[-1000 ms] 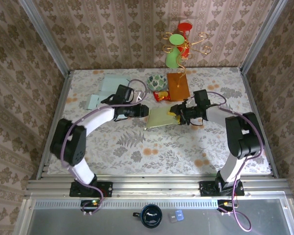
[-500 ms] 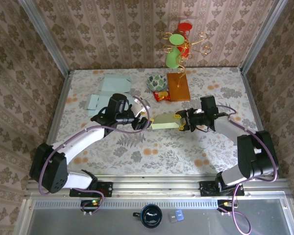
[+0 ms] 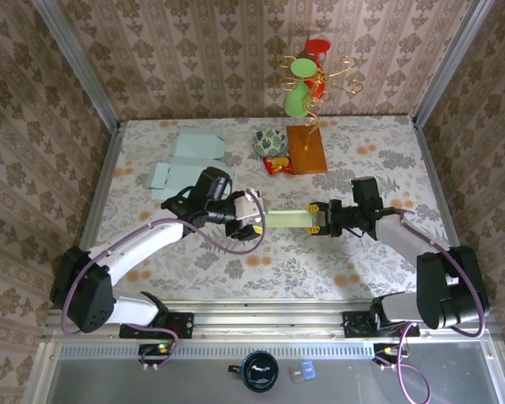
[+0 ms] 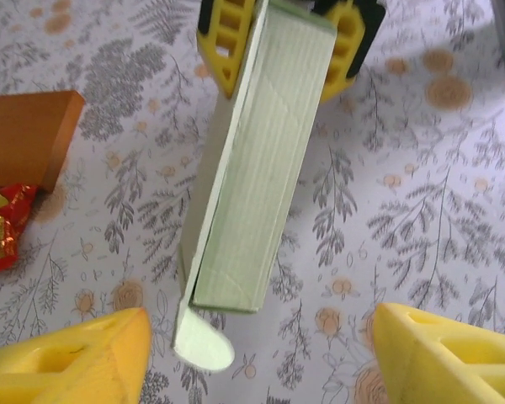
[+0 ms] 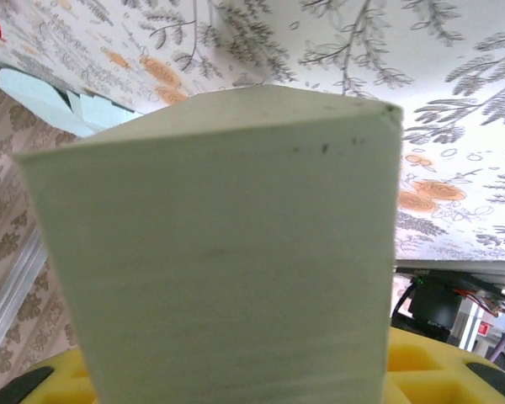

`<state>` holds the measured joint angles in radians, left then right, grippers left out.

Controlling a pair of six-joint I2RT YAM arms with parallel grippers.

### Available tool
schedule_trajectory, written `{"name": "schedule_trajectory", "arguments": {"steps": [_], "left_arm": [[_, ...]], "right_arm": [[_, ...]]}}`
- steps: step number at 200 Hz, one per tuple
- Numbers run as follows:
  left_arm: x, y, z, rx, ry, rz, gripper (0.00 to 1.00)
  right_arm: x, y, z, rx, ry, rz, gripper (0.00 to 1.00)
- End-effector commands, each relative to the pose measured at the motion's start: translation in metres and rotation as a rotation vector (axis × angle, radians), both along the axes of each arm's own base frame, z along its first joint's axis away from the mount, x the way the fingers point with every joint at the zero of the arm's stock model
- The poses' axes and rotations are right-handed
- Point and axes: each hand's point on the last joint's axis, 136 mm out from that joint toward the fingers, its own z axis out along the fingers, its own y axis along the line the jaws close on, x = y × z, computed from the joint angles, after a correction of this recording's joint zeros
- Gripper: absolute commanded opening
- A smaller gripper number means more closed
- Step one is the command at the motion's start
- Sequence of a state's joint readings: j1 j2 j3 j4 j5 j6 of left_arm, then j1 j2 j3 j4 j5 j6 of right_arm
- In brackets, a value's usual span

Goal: Fold the paper box

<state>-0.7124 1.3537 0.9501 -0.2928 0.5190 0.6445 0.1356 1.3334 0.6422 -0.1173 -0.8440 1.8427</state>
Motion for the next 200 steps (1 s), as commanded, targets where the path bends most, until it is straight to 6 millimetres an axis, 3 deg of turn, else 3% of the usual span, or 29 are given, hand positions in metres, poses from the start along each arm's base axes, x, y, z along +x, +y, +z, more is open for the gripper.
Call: {"name": "schedule_trajectory", "arguments": {"steps": [1, 52, 95, 146, 200], "left_arm": [[0.004, -0.001, -0.004, 0.063, -0.074, -0.054, 0.72], [0.003, -0.016, -0.016, 0.083, -0.067, -0.114, 0.76], [0.015, -0.037, -0.028, 0.104, -0.078, -0.116, 0.77], [0.02, -0.061, -0.039, 0.105, -0.072, -0.143, 0.78], [0.015, -0.081, -0.053, 0.146, -0.047, -0.154, 0.75]], "right_arm": [[-0.017, -0.007, -0.011, 0.012, 0.124, -0.045, 0.28], [-0.032, -0.014, -0.023, 0.045, 0.181, -0.058, 0.27], [-0.036, -0.019, -0.026, 0.054, 0.193, -0.052, 0.27], [-0.035, -0.025, -0.03, 0.067, 0.196, -0.056, 0.28], [-0.02, -0.037, -0.043, 0.096, 0.198, -0.063, 0.41]]}}
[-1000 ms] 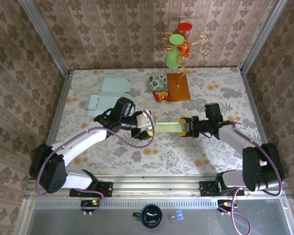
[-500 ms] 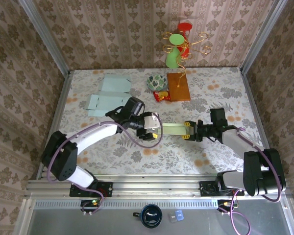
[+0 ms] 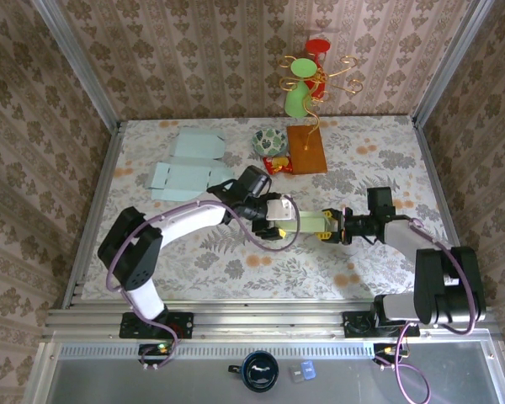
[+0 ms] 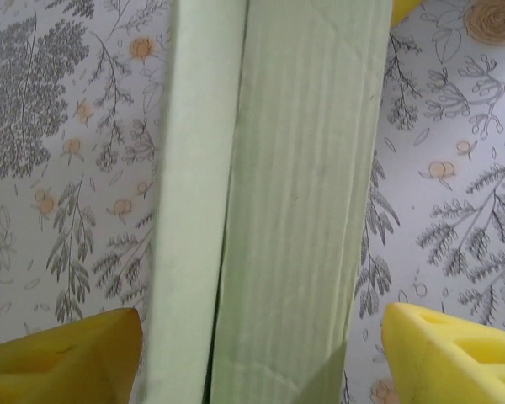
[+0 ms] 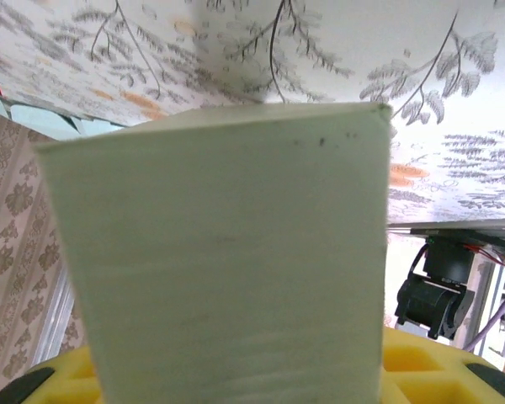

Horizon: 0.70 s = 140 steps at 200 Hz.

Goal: Fold the paper box

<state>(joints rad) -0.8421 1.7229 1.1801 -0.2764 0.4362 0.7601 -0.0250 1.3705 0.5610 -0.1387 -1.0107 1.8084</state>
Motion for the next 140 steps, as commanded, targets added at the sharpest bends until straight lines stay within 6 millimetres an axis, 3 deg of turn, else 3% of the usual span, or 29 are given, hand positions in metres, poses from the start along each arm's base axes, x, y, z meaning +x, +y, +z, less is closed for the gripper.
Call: {"name": "schedule_trajectory", "arguments": {"steps": [1, 65, 140], "left_arm": [[-0.002, -0.009, 0.001, 0.004, -0.006, -0.003, 0.75], [-0.002, -0.011, -0.003, 0.035, 0.029, 0.013, 0.68], [0.002, -0.02, -0.007, 0.052, 0.077, 0.041, 0.65]], "right_arm": [[-0.005, -0.008, -0.024, -0.021, 0.081, -0.009, 0.41], [0.007, -0.029, -0.024, -0.02, 0.061, -0.018, 0.64], [0.017, -0.045, 0.0, -0.076, -0.015, 0.015, 0.76]]}}
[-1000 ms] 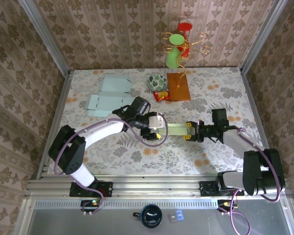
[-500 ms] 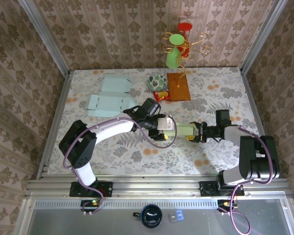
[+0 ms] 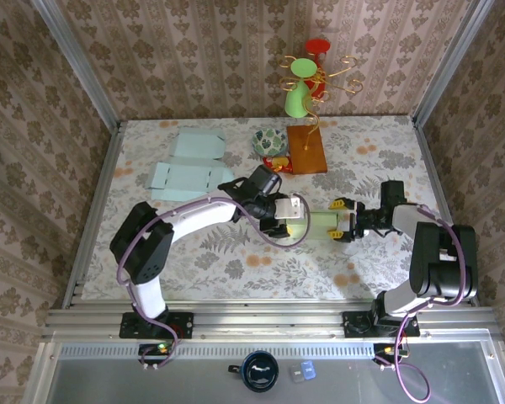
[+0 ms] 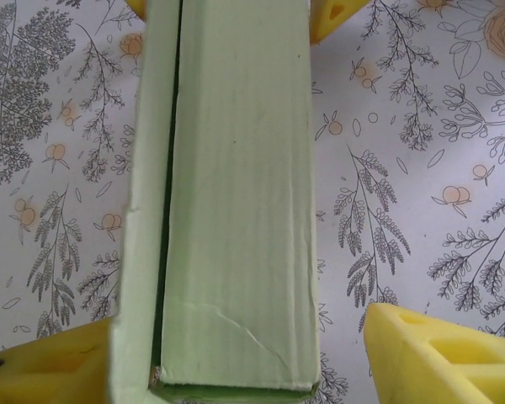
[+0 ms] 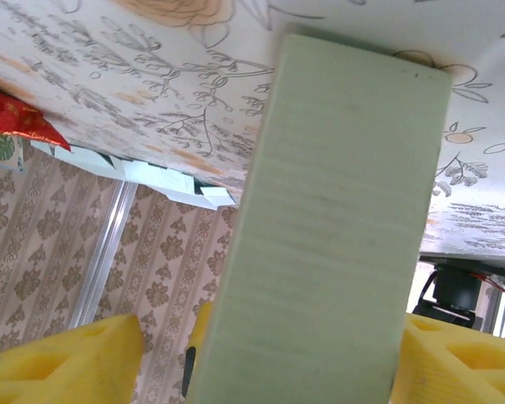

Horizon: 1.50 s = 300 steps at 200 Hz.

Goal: Fold the paper box

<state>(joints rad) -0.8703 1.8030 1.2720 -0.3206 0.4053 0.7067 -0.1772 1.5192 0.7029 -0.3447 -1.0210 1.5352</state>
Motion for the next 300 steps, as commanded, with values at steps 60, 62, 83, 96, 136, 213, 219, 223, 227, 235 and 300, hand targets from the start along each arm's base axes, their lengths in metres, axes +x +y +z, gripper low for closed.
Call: {"name": "schedule_trajectory", "arguments": {"steps": [60, 62, 83, 96, 136, 213, 219, 223, 227, 235, 300], "left_arm": [[0.001, -0.005, 0.001, 0.014, 0.054, 0.05, 0.65], [0.002, -0.005, 0.001, 0.014, 0.054, 0.052, 0.65], [0.001, -0.004, 0.003, 0.003, 0.065, 0.073, 0.65], [0.001, -0.005, 0.005, -0.011, 0.072, 0.09, 0.65], [-0.002, -0.007, 0.009, -0.041, 0.099, 0.103, 0.66], [-0.004, -0.007, 0.004, -0.026, 0.129, 0.104, 0.66], [-0.004, -0.007, 0.004, -0.026, 0.129, 0.107, 0.65], [-0.004, -0.007, 0.003, -0.023, 0.131, 0.108, 0.66], [-0.004, -0.007, 0.004, -0.023, 0.13, 0.109, 0.65], [-0.003, -0.007, 0.003, -0.021, 0.13, 0.112, 0.66], [-0.002, -0.007, 0.002, -0.016, 0.131, 0.118, 0.65]], "right_arm": [[-0.028, -0.025, 0.062, -0.286, -0.114, 0.136, 0.78], [-0.031, -0.026, 0.063, -0.299, -0.112, 0.141, 0.78], [-0.047, -0.042, 0.082, -0.466, -0.157, 0.161, 0.78], [-0.053, -0.058, 0.098, -0.625, -0.234, 0.176, 0.76], [-0.058, -0.103, 0.136, -1.22, -0.522, 0.453, 0.56], [-0.03, -0.048, 0.108, -1.248, -0.843, 1.084, 0.52], [-0.028, -0.046, 0.104, -1.235, -0.847, 1.1, 0.52], [-0.026, -0.044, 0.102, -1.227, -0.851, 1.109, 0.52], [-0.025, -0.042, 0.1, -1.22, -0.855, 1.119, 0.53], [-0.023, -0.039, 0.097, -1.202, -0.861, 1.137, 0.53], [-0.013, -0.03, 0.072, -1.145, -0.806, 1.204, 0.47]]}}
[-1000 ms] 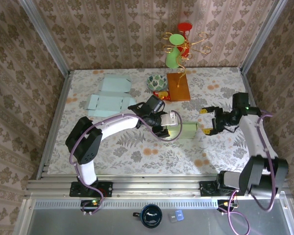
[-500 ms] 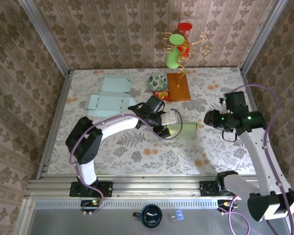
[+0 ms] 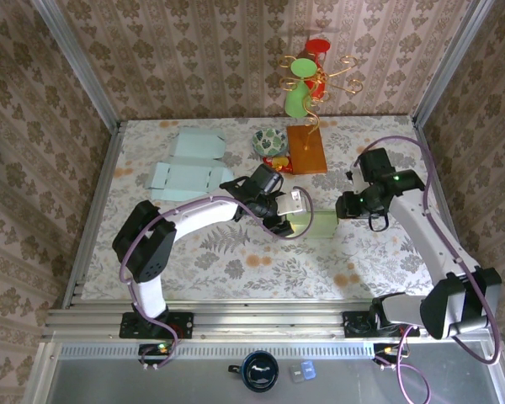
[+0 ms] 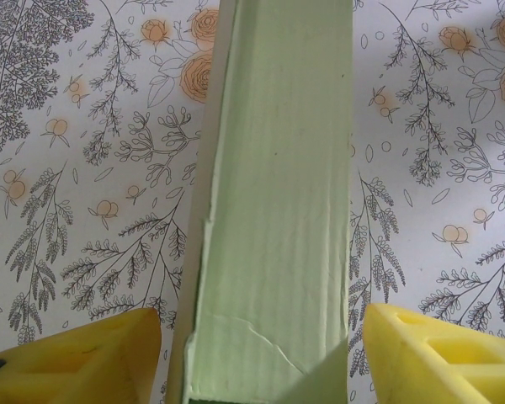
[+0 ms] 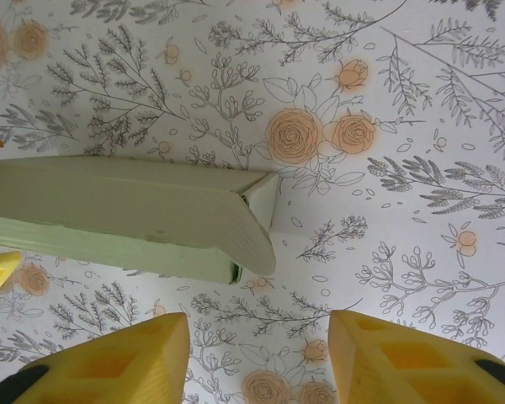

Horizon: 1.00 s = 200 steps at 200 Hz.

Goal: Fold the paper box

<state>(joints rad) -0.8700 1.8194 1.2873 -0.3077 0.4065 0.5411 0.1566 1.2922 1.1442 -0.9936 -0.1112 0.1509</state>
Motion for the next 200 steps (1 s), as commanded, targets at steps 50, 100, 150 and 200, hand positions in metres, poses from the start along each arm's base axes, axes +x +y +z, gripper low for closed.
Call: {"name": "schedule_trajectory", "arguments": {"steps": [50, 100, 150, 200], "left_arm": [[-0.005, -0.004, 0.0, 0.004, 0.027, -0.007, 0.66], [-0.006, -0.004, -0.001, 0.007, 0.027, -0.016, 0.65], [-0.007, -0.004, -0.001, 0.007, 0.029, -0.019, 0.65], [-0.006, -0.005, 0.001, 0.002, 0.027, -0.02, 0.65]], "right_arm": [[0.009, 0.009, -0.014, -0.003, 0.029, 0.053, 0.44], [0.02, 0.012, -0.024, -0.001, 0.045, 0.052, 0.41], [0.02, 0.017, -0.035, -0.002, 0.073, 0.068, 0.42], [0.017, 0.014, -0.046, -0.026, 0.109, 0.052, 0.4]]}}
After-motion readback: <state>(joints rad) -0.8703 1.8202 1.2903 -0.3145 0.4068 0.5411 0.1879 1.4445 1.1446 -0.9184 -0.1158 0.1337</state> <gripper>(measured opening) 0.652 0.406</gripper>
